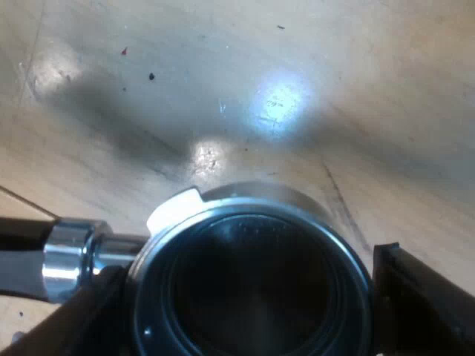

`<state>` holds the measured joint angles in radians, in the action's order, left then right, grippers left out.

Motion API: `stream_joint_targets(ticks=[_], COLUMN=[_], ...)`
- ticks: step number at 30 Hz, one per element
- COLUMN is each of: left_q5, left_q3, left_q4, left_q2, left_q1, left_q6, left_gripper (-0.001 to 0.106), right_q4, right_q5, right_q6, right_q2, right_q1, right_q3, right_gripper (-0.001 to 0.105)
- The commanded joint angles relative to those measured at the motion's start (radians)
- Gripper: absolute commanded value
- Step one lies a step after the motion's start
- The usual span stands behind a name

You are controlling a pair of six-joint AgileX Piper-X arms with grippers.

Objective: Put the handle in the coffee machine

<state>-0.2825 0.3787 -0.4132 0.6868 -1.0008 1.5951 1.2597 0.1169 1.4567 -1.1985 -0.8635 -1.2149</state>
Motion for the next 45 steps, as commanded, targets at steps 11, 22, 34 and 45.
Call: stream_joint_targets(ticks=[11,22,34,45], left_q5=[-0.03,-0.032,-0.032,-0.028], left_q3=[0.009,0.009,0.009,0.009], left_q4=[0.007,0.007,0.078,0.055], left_q2=[-0.003,-0.003,-0.003,-0.003], left_q1=[-0.005,-0.005,-0.005,0.007], left_q6=[0.0,0.0,0.0,0.069], left_gripper=[0.0,0.0,0.0,0.0], right_q4=[0.002,-0.013,-0.013,-0.111], right_q5=[0.015,-0.03,-0.024,-0.078], right_q6=[0.004,-0.042,-0.048,-0.046], right_q2=[0.013,0.013,0.013,0.037], right_q1=[0.003,0.003,0.003,0.003], right_q3=[-0.008,-0.008,-0.008,-0.008], right_gripper=[0.0,0.01,0.093,0.093])
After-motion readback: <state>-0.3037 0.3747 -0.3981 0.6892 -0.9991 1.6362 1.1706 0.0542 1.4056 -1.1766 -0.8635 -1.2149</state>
